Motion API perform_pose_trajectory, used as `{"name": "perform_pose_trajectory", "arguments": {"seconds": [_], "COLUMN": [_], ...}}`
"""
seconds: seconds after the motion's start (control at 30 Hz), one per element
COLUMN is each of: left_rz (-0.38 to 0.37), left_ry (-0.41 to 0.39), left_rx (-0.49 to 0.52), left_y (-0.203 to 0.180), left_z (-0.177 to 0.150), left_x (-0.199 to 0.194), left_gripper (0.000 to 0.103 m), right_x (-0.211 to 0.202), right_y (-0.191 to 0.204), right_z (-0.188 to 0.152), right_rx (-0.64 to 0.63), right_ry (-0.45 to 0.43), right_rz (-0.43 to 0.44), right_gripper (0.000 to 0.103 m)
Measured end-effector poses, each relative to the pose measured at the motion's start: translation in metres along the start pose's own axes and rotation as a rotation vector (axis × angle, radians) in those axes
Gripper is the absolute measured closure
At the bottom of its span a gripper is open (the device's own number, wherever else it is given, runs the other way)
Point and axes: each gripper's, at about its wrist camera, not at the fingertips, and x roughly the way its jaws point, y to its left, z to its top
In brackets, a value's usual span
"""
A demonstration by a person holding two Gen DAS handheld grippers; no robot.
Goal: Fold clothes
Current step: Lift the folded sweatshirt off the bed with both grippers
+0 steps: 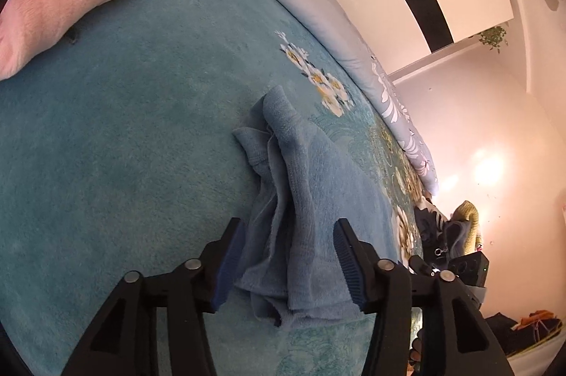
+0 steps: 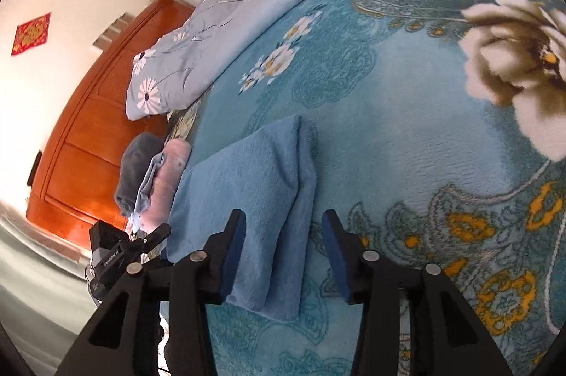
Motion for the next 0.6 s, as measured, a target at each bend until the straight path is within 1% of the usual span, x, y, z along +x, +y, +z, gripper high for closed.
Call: {"name": "perform_pose_trajectory", "arguments": {"seconds": [0.07,0.17,0.27,0.43,0.47,0.5,0.53,0.57,0.6], "left_rz": [0.013,0.02,0.032,0.027,0.025,0.023,0.027,0.031,0.039], "left_ry": [0.022,0.043,0.047,0.052,0.05,0.05,0.055,0.06,0.061], "left_rx": [0.003,0.012,0.03,0.058,0.058,0.056,0.057,0.056,0.053], "left_y": [-0.002,-0.006,-0.011,-0.014,-0.015,-0.015,-0.016,-0.017,-0.018], "left_z": [0.003,0.005,0.006,0.007,0.006,0.005,0.004,0.003,0.003], "left_x": [0.012,0.025,0.031,0.033,0.032,0.032,0.033,0.034,0.033], "left_gripper": [0.04,0.04,0.039,0.041,0.042,0.05,0.057,0.065,0.071], "right_x": [0.008,0.018,0.033,0.041,0.041,0.042,0.041,0.041,0.039], "right_y": [-0.006,-0.002,0.002,0.011,0.011,0.012,0.012,0.012,0.014], "right_z": [0.002,0.002,0.003,0.003,0.002,0.002,0.002,0.002,0.002], "right_rx": [0.041,0.04,0.035,0.009,0.011,0.014,0.022,0.025,0.024], "right_ry": [0.028,0.048,0.076,0.063,0.062,0.061,0.062,0.064,0.062], "right_rz": [0.013,0.045,0.024,0.012,0.015,0.019,0.024,0.028,0.032], "right_gripper": [0.055,0.055,0.055,0.056,0.063,0.07,0.08,0.088,0.09]}}
